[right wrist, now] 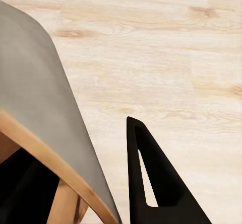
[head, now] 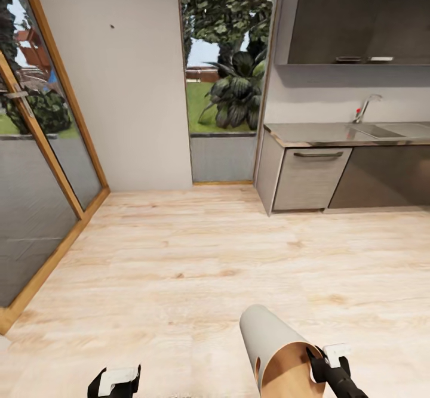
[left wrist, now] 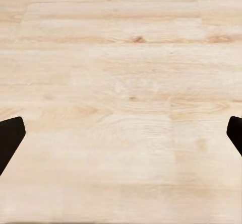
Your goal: Put the three can of soda from the living room inside the tash can in the kitchen.
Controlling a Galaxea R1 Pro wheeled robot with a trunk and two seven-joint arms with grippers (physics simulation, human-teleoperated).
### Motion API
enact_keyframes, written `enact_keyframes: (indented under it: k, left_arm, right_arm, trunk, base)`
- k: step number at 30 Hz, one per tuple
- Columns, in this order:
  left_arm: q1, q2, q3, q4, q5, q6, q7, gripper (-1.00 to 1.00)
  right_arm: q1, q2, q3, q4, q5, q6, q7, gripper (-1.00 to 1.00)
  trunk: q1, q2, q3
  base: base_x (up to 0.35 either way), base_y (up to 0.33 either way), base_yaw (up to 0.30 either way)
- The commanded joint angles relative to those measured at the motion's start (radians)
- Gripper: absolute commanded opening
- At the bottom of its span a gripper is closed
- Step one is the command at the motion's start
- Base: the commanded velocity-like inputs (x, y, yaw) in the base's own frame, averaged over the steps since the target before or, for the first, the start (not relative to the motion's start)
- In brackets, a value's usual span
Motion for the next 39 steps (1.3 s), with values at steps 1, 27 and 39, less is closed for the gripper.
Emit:
enact_keyframes:
  k: [1,27,39]
  left_arm:
    - [0.000,0.000,0.000,0.000,0.000,-0.004,0.000,1.00]
    - [0.000,-0.001,0.000,0.006,-0.001,-0.017,0.000,1.00]
    - [0.000,-0.001,0.000,0.005,-0.001,-0.017,0.000,1.00]
  right_arm:
    - [-0.001,0.001,-0.003,-0.002,-0.002,0.000,0.006,-1.00]
    - [-0.001,0.002,-0.002,0.001,-0.001,-0.001,0.007,-1.00]
    - [-0.001,0.002,-0.002,0.001,-0.002,-0.001,0.006,-1.00]
  trunk:
    - [0.000,0.000,-0.001]
    - [0.000,0.000,-0.029]
    - [0.000,0.000,-0.043]
  base:
    - [-0.002,-0.001,0.172]
    - [0.000,0.000,0.177]
    - [0.000,0.000,0.177]
